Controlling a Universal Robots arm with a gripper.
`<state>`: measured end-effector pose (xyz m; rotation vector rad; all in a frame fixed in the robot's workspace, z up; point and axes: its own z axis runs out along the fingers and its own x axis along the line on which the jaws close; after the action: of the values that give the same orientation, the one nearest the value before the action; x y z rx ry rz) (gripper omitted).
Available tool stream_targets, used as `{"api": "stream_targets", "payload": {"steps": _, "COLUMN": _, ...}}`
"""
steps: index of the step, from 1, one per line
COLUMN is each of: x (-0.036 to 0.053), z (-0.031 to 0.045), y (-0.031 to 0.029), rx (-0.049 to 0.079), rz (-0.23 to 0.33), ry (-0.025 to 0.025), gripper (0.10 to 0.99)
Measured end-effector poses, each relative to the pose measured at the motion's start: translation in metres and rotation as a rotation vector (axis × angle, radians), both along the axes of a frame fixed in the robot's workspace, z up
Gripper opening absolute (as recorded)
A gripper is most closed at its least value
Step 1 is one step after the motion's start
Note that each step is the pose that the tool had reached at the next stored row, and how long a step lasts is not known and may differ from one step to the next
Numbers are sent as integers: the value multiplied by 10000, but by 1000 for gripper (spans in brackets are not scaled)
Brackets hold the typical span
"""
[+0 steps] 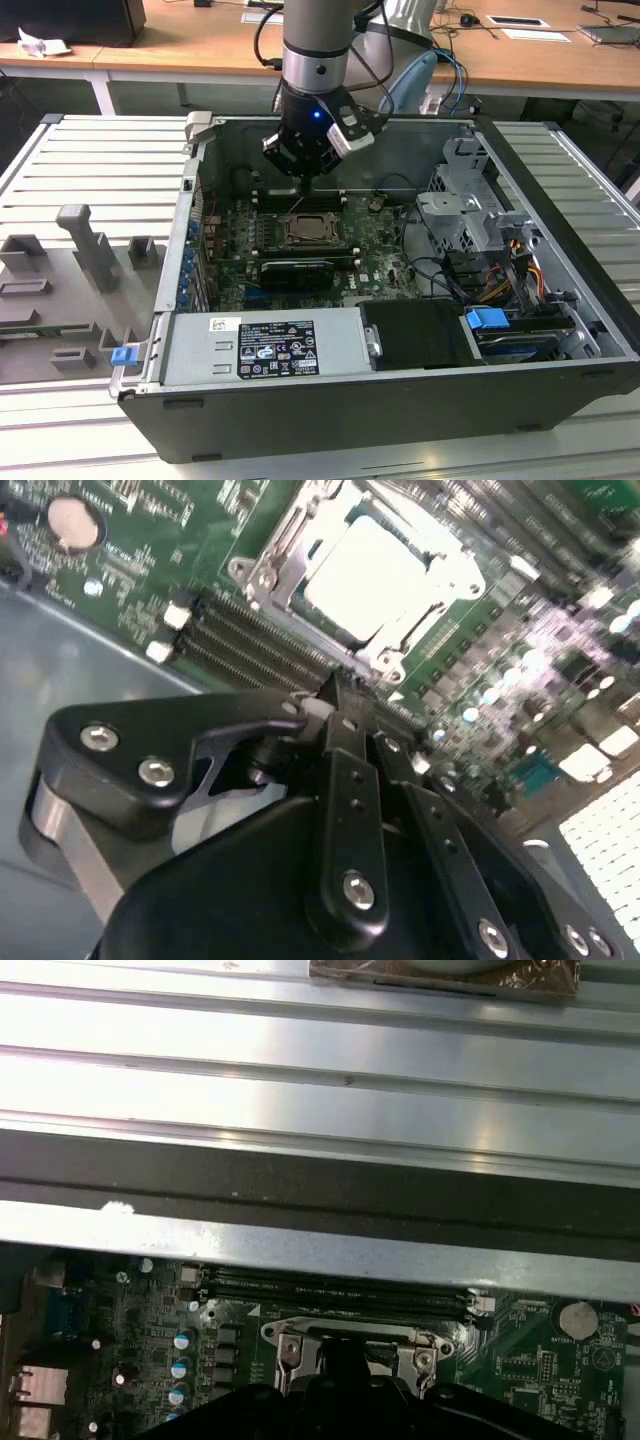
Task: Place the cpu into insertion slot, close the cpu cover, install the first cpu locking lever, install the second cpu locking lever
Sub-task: 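Install the first cpu locking lever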
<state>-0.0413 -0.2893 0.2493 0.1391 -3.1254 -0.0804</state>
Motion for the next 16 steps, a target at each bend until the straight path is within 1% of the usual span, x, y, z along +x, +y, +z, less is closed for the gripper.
{"api": "stream_targets", "payload": {"steps": 2, "x": -1, "z": -5, "y": 1, "rx": 187, "rz": -1, "ry": -1, "gripper": 106}}
{"api": "stream_targets", "payload": {"steps": 5, "x": -1, "z": -43, "y": 10, "rx": 192, "rz": -3, "ry": -1, "gripper": 106}}
{"api": "stream_targets", "payload": {"steps": 10, "x": 44, "z": -133, "y": 66, "rx": 198, "rz": -2, "ry": 0, "gripper": 106}}
{"api": "stream_targets", "payload": {"steps": 12, "x": 89, "z": -185, "y": 71, "rx": 200, "rz": -1, "ry": 0, "gripper": 106}}
{"api": "stream_targets", "payload": {"steps": 13, "x": 140, "z": -201, "y": 71, "rx": 200, "rz": -2, "ry": -1, "gripper": 106}}
{"api": "stream_targets", "payload": {"steps": 14, "x": 167, "z": -213, "y": 71, "rx": 199, "rz": -2, "ry": 0, "gripper": 106}}
{"api": "stream_targets", "payload": {"steps": 16, "x": 181, "z": -235, "y": 71, "rx": 199, "rz": 0, "ry": 0, "gripper": 106}}
